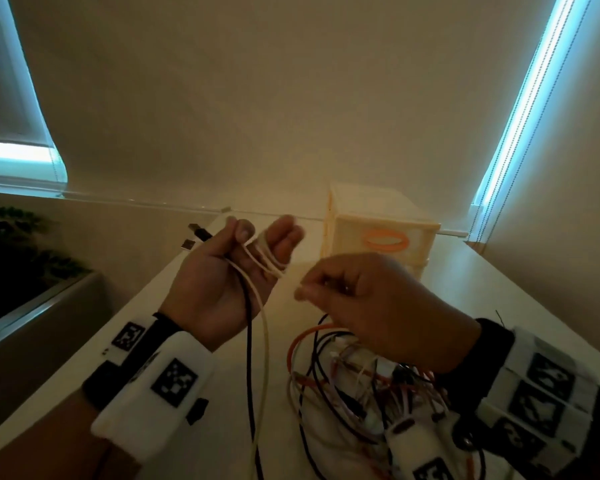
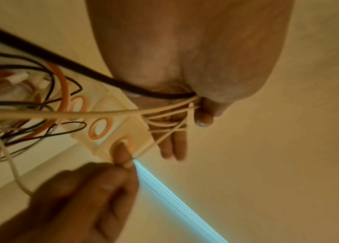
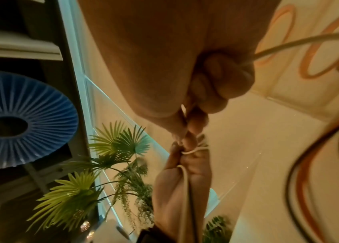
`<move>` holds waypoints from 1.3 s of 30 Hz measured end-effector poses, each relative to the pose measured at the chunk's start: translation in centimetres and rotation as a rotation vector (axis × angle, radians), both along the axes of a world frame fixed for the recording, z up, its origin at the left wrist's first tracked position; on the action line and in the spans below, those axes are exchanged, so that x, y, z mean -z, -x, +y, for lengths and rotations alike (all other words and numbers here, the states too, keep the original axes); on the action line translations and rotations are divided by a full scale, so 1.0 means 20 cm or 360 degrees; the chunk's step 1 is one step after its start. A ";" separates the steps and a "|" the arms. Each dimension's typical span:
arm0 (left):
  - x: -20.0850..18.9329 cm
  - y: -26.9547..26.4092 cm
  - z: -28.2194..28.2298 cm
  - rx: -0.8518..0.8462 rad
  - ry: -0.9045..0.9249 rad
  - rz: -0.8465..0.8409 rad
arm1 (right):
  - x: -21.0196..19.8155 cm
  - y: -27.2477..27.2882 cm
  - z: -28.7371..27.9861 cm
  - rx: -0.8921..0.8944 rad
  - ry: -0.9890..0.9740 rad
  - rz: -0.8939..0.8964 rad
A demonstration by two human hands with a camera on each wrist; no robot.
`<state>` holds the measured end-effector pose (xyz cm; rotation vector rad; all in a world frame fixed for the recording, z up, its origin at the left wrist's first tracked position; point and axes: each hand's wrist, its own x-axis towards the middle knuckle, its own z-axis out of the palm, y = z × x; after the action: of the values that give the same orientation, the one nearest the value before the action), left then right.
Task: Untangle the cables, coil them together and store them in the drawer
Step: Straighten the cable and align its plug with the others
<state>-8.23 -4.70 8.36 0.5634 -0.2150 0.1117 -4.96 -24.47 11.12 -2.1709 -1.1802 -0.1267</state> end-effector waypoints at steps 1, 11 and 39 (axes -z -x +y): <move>0.00 0.00 0.01 0.0000 0.0031 0.0005 | 0.04 -0.03 -0.02 0.0068 0.0040 0.0025; 0.06 -0.05 0.03 0.0031 -0.0160 0.0122 | 0.20 -0.11 -0.13 0.0140 -0.0078 0.0357; 0.07 -0.01 -0.07 0.0070 -0.0364 0.0229 | 0.20 -0.07 -0.08 -0.0095 -0.0101 0.0568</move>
<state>-8.04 -6.19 7.02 0.7905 -0.1004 0.0032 -3.55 -26.04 7.09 -1.9964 -1.0186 0.2371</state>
